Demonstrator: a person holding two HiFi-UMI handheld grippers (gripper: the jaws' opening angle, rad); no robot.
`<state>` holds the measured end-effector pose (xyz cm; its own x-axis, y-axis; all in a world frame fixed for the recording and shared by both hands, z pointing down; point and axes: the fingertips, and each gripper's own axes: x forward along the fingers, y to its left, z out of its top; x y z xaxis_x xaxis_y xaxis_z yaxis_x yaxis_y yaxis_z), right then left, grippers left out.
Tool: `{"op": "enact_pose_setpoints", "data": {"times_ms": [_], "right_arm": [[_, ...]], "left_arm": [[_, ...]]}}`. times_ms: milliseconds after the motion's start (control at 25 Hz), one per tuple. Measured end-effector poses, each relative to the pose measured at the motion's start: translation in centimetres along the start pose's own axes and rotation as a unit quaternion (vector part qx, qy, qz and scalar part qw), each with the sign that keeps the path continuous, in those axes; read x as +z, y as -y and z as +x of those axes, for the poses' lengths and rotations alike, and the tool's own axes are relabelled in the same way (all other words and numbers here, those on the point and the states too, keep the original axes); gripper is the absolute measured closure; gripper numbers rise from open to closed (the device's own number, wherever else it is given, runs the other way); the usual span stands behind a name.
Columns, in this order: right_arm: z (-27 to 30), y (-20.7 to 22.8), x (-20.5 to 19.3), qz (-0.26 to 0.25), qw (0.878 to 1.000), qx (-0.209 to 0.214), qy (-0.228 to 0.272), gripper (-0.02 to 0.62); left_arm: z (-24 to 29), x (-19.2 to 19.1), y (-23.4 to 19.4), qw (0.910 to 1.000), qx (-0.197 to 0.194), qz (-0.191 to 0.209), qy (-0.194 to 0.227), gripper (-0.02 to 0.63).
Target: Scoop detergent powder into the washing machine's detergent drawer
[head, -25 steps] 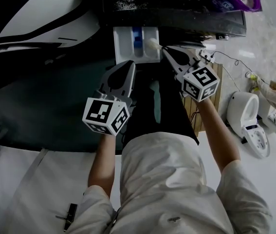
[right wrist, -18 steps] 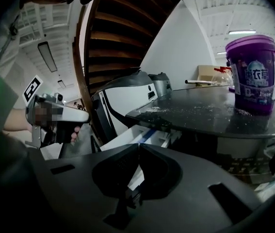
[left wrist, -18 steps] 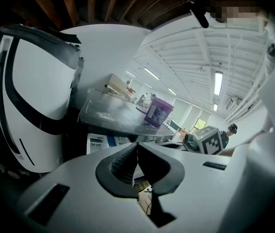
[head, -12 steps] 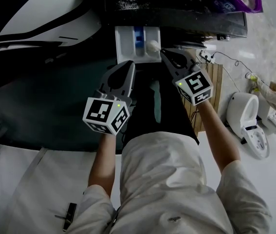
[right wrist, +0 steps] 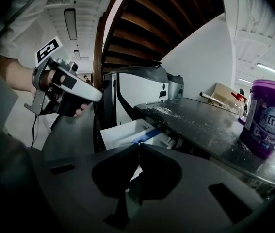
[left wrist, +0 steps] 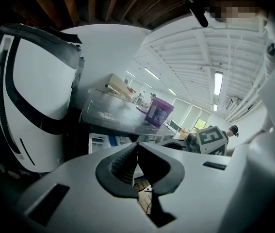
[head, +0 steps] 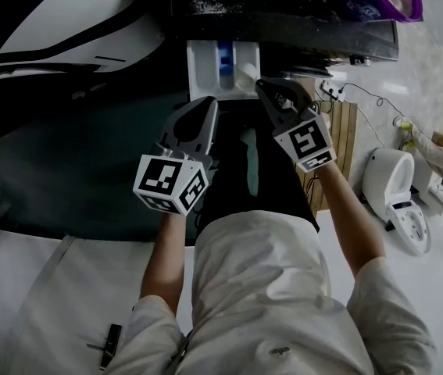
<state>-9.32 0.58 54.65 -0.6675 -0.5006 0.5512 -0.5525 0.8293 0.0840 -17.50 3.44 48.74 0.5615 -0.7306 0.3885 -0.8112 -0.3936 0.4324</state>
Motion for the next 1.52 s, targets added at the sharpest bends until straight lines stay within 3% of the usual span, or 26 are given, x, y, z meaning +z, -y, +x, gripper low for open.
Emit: {"op": "enact_pose_setpoints", "data": {"times_ms": [360, 960, 1520], "right_arm": [[0.1, -1.0, -0.2, -0.108, 0.994, -0.017, -0.021, 0.588], [0.0, -1.9, 0.0, -0.217, 0.975, -0.039, -0.038, 0.588], [-1.0, -1.1, 1.5, -0.174, 0.983, -0.055, -0.023, 0.588]], "left_arm": [[0.0, -0.2, 0.2, 1.0, -0.001, -0.001, -0.002, 0.586], [-0.4, -0.3, 0.3, 1.0, 0.003, -0.002, 0.002, 0.586], [-0.8, 0.3, 0.0, 0.9999, 0.004, 0.001, 0.009, 0.586]]}}
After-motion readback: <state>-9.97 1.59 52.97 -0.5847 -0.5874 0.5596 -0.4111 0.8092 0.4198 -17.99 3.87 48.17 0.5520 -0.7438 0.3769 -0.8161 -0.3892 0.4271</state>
